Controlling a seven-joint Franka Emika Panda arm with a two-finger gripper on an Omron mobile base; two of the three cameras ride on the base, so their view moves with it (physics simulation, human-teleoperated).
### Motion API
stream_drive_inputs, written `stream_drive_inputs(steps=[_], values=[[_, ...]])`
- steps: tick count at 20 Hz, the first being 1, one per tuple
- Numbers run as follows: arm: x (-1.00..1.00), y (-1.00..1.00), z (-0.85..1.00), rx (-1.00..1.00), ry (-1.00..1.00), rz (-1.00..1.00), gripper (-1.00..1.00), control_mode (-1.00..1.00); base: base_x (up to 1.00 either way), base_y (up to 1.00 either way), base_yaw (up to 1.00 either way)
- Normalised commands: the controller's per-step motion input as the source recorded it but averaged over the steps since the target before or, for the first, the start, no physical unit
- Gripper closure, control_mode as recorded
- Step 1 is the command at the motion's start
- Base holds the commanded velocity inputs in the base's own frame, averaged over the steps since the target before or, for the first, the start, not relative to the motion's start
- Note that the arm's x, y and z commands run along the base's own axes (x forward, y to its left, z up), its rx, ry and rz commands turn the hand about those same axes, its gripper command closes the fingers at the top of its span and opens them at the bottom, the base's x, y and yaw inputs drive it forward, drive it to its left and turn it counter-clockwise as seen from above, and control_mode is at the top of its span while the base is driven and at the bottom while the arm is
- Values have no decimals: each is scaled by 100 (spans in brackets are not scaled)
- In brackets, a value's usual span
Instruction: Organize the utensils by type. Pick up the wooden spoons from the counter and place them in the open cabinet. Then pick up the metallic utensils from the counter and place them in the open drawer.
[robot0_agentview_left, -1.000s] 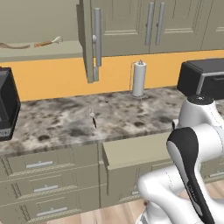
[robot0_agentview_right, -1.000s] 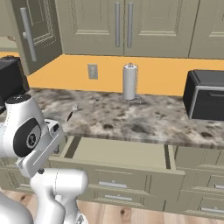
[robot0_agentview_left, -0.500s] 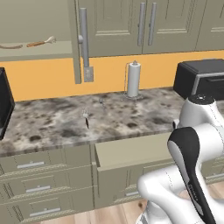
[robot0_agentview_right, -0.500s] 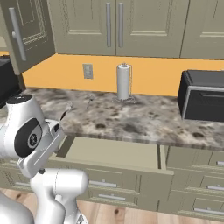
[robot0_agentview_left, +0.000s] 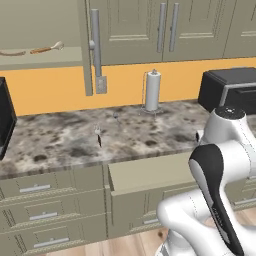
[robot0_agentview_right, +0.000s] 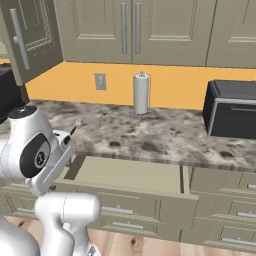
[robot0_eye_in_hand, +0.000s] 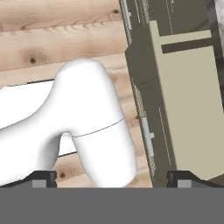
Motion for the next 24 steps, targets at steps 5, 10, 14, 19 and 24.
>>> stream_drive_inputs(steps=[5, 10, 14, 19, 24], values=[[66, 22, 0, 1, -1, -11, -100, -100, 0, 0, 0], [83, 47, 0, 0, 2, -20, -100, -100, 0, 0, 0], [49, 28, 0, 5, -25, -41, -100, -100, 0, 0, 0], [33, 3, 0, 23, -21, -54, -100, -100, 0, 0, 0], [17, -46, 0, 42, -23, -39, -100, -100, 0, 0, 0]])
